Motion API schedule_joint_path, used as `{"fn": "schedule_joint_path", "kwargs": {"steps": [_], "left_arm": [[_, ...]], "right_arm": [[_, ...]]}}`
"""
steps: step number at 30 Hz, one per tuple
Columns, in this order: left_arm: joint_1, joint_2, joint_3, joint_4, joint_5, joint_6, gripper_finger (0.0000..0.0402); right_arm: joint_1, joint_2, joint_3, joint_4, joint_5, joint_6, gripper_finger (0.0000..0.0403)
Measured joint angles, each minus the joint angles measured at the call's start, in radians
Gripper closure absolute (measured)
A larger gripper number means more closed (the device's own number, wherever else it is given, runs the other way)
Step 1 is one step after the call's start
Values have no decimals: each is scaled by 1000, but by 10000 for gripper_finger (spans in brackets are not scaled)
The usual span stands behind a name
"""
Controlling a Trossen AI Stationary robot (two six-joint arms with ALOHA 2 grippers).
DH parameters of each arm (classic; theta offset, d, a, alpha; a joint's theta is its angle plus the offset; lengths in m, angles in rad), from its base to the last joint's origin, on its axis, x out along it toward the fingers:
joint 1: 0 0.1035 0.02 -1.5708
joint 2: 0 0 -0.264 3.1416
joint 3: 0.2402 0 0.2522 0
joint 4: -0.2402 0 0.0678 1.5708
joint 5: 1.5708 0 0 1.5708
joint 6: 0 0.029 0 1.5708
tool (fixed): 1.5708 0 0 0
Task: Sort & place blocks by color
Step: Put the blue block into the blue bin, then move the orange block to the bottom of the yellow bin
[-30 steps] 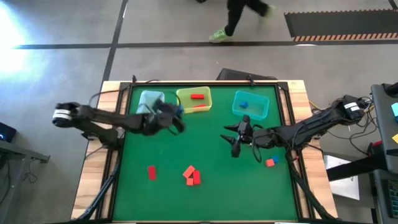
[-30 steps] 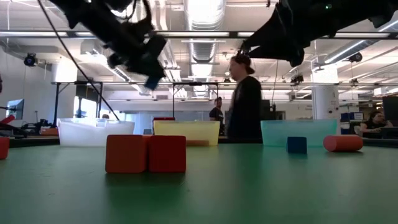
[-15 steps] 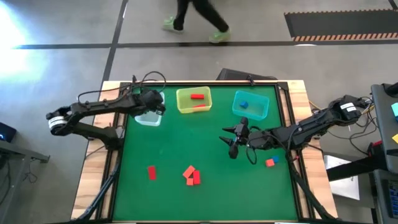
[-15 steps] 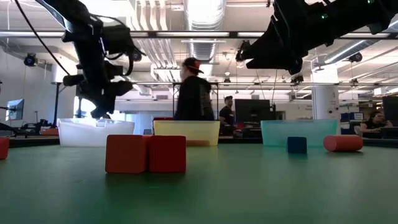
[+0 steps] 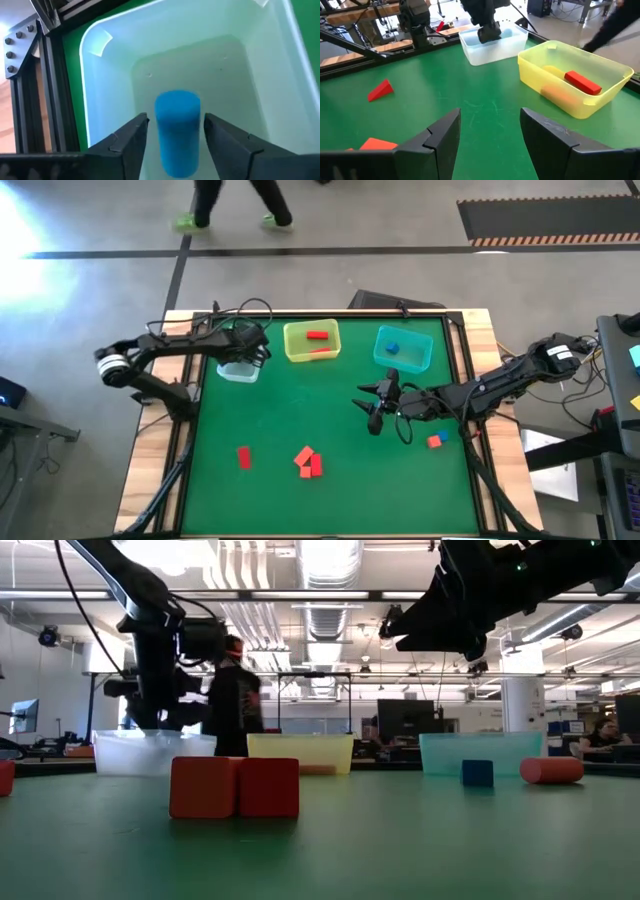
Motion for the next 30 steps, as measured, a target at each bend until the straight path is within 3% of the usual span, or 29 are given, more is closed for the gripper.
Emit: {"fn": "schedule_joint_path", "kwargs": {"steps": [8,15,23,30], "left_arm": [[-14,-11,0,0,-2,18,212],[-93,-135,16,24,-5,61,211],[-261,-329,-8,336,-33,199,210],[-406,-424,-25,569,-30,356,210]], "right_arm": [[0,0,0,-2,-13,48,209],[0,0,1,-12,-151,185,209],[0,-1,4,-133,-281,423,209],[0,17,126,-500,-291,552,209]]}}
